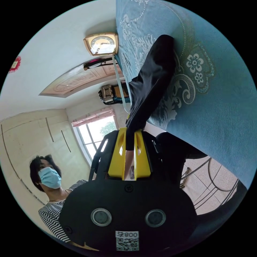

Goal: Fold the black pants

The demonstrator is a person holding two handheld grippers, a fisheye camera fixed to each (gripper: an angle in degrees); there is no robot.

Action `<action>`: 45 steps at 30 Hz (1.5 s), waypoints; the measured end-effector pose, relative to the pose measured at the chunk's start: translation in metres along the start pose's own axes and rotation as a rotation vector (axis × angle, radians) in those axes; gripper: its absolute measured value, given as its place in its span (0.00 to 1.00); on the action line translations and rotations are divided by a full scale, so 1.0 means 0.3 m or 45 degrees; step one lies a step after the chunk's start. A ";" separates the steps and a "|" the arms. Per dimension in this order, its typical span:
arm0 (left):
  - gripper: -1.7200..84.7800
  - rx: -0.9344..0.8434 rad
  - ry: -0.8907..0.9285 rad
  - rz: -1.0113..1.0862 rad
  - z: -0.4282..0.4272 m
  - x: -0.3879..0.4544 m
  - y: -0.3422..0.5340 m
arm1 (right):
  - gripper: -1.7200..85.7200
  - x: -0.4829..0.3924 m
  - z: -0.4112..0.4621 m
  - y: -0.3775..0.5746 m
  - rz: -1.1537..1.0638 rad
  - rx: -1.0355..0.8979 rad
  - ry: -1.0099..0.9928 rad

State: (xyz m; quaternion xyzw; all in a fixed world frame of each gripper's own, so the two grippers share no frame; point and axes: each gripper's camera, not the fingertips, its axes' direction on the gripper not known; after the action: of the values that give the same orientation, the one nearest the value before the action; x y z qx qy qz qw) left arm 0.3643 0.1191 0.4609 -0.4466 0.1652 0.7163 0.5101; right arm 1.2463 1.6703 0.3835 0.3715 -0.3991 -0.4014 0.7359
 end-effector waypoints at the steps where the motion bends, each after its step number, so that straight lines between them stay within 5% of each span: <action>1: 0.18 -0.003 -0.004 -0.001 0.015 0.003 -0.007 | 0.07 0.005 -0.006 -0.005 0.001 -0.001 0.004; 13: 0.11 -0.015 -0.081 0.071 0.183 0.062 0.088 | 0.05 0.066 -0.121 0.024 -0.003 0.000 0.045; 24: 0.10 -0.044 0.072 0.167 0.428 0.149 0.367 | 0.05 0.020 -0.349 0.255 -0.174 0.011 -0.015; 45: 0.10 -0.565 0.157 0.424 1.703 0.261 0.949 | 0.04 0.207 -1.175 1.050 -0.527 0.502 -0.165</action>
State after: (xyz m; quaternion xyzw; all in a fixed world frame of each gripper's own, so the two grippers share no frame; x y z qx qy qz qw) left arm -0.1329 0.3975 0.6144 -0.5568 0.1062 0.7803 0.2642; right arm 1.6735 1.8215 0.5318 0.5544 -0.4314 -0.4805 0.5250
